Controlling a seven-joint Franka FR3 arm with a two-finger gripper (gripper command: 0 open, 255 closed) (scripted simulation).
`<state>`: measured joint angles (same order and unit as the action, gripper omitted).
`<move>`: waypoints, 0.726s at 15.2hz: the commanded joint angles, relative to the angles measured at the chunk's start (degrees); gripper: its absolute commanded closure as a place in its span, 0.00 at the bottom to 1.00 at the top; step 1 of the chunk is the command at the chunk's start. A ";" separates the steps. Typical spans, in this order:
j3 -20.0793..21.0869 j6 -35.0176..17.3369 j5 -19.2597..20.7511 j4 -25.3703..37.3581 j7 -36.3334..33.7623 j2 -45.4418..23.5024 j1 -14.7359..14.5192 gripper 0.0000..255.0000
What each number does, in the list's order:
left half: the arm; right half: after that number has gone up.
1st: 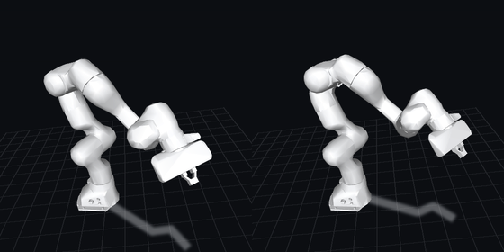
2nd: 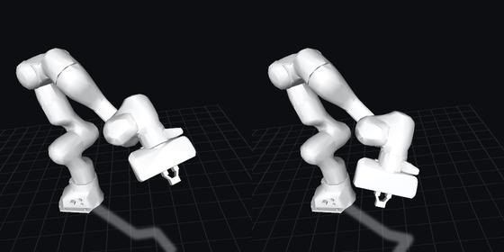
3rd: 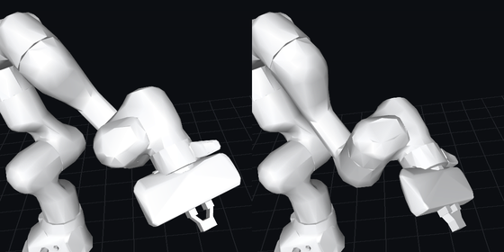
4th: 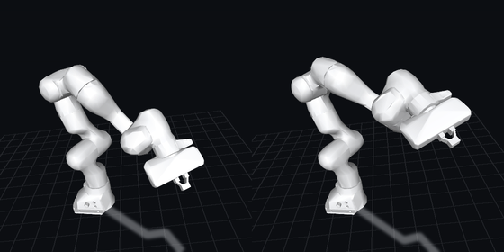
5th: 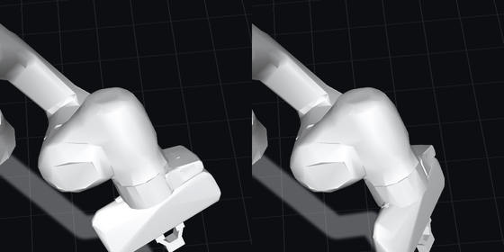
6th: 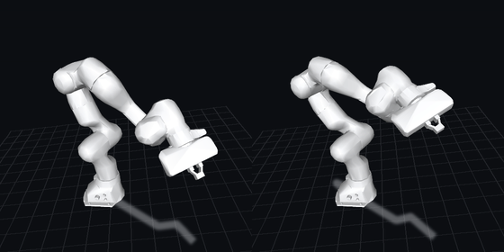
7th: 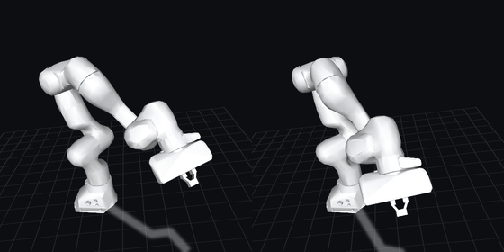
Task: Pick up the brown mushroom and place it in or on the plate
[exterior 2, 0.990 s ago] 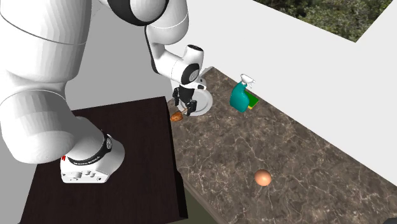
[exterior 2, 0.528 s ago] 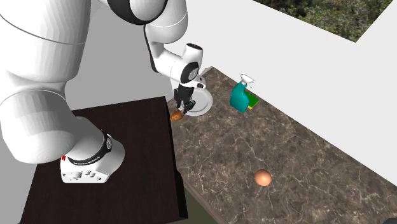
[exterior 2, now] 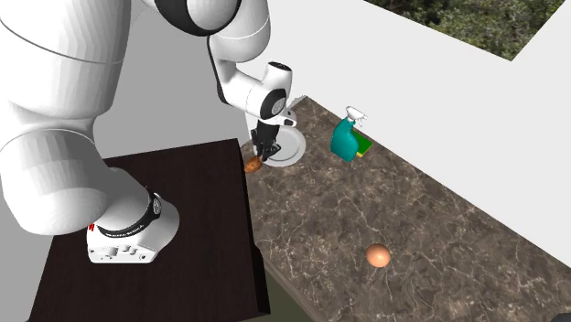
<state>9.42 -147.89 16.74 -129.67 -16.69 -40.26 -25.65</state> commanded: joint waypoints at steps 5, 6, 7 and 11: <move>0.76 2.45 -0.95 -2.53 0.80 4.15 1.22 1.00; 1.01 2.94 -1.19 -2.90 0.98 5.01 1.41 1.00; 1.27 3.45 -1.43 -3.26 1.15 5.88 1.60 1.00; 2.29 5.55 -2.51 -4.57 1.92 9.33 2.35 1.00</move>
<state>11.44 -143.09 14.54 -134.13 -15.03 -31.67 -23.48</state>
